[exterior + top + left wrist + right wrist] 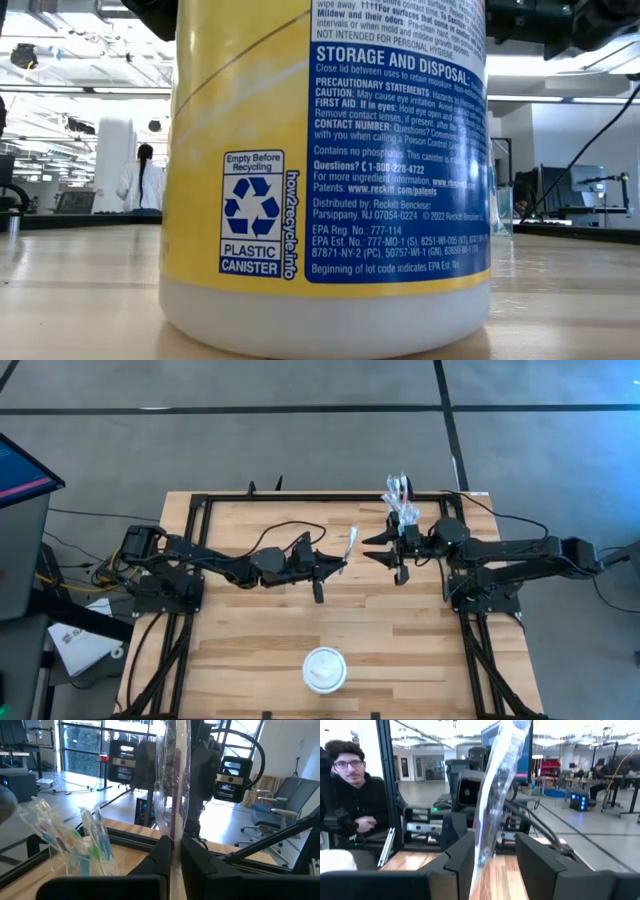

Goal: Pick & Place toothbrushing station
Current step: Put the purple toothbrush into the transparent organizer

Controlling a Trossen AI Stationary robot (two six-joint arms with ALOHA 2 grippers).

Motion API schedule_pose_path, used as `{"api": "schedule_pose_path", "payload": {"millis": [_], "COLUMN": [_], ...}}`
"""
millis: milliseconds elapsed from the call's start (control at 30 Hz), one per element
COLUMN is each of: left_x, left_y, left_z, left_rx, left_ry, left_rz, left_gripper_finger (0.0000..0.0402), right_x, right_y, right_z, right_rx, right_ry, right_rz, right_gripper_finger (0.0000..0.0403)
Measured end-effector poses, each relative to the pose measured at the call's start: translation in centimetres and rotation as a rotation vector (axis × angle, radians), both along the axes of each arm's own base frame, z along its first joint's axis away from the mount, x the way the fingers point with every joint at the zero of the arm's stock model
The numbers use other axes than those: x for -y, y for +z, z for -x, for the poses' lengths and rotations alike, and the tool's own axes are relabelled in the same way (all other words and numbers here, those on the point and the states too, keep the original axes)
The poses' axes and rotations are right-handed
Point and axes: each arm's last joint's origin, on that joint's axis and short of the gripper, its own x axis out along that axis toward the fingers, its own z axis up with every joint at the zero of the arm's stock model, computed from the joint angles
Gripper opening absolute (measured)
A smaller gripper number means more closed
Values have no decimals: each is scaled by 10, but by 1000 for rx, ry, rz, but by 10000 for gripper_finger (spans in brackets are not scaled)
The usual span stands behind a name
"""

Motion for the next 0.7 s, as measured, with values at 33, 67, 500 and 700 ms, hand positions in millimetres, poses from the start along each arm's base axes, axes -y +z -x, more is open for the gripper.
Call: {"api": "schedule_pose_path", "payload": {"millis": [33,67,500,700], "left_x": [0,0,0,0], "left_y": [0,0,0,0], "left_z": [0,0,0,0], "left_rx": [-1,-1,-6,-7], "left_ry": [0,0,1,1], "left_rz": [0,0,-19,-23], "left_gripper_finger": [11,11,12,12], "right_x": [0,0,3,5], "right_y": [0,0,-3,5], "right_z": [-1,-3,-18,-33], "right_rx": [11,20,112,106], "right_ry": [0,0,33,84], "right_rz": [2,3,-17,-18], "right_gripper_finger": [132,132,132,132]}}
